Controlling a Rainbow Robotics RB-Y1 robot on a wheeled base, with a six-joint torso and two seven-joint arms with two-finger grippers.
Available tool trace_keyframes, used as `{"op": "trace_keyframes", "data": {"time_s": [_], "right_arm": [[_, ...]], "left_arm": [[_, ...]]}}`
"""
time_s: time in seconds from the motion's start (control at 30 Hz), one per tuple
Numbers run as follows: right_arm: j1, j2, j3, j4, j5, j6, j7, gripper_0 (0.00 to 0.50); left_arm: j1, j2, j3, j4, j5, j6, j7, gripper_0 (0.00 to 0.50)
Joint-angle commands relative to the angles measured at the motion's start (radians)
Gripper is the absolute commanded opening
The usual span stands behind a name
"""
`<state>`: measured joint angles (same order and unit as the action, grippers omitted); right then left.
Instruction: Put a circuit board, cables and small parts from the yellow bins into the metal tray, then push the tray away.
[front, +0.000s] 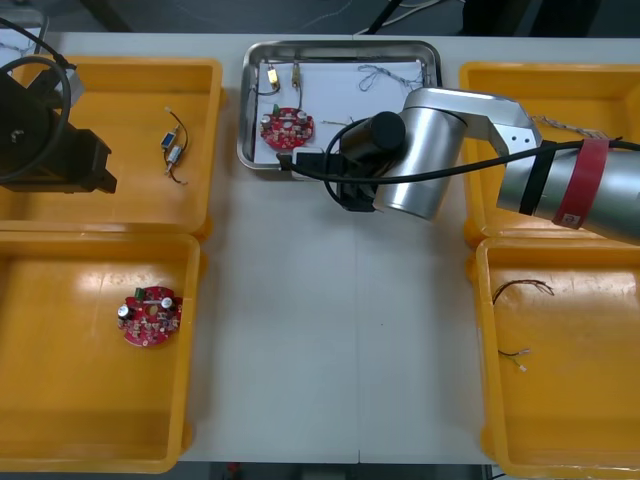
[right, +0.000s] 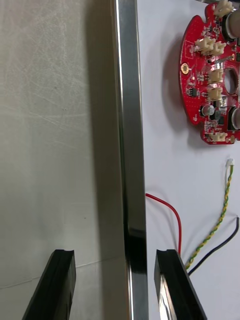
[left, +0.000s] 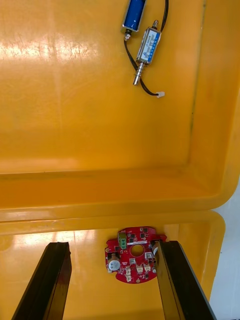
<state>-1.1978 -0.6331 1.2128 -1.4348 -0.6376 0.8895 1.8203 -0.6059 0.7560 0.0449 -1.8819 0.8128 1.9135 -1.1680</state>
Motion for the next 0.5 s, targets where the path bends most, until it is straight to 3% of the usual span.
{"op": "trace_keyframes", "data": {"time_s": [0.03, 0.27, 0.5], "right_arm": [[-0.055, 0.018, 0.004, -0.012, -0.042, 0.025, 0.051, 0.5], [-0.04, 0.016, 0.004, -0.049, -0.071, 0.075, 0.047, 0.5], [-0.023, -0.011, -0.038, -0.148, -0.04, 0.149, 0.034, 0.5]], "left_arm": [[0.018, 0.043, -0.011, -0.031, -0.009, 0.006, 0.056, 0.5], [0.018, 0.043, -0.011, -0.031, -0.009, 0.006, 0.056, 0.5], [0.018, 0.043, -0.011, -0.031, -0.009, 0.006, 0.056, 0.5]]}}
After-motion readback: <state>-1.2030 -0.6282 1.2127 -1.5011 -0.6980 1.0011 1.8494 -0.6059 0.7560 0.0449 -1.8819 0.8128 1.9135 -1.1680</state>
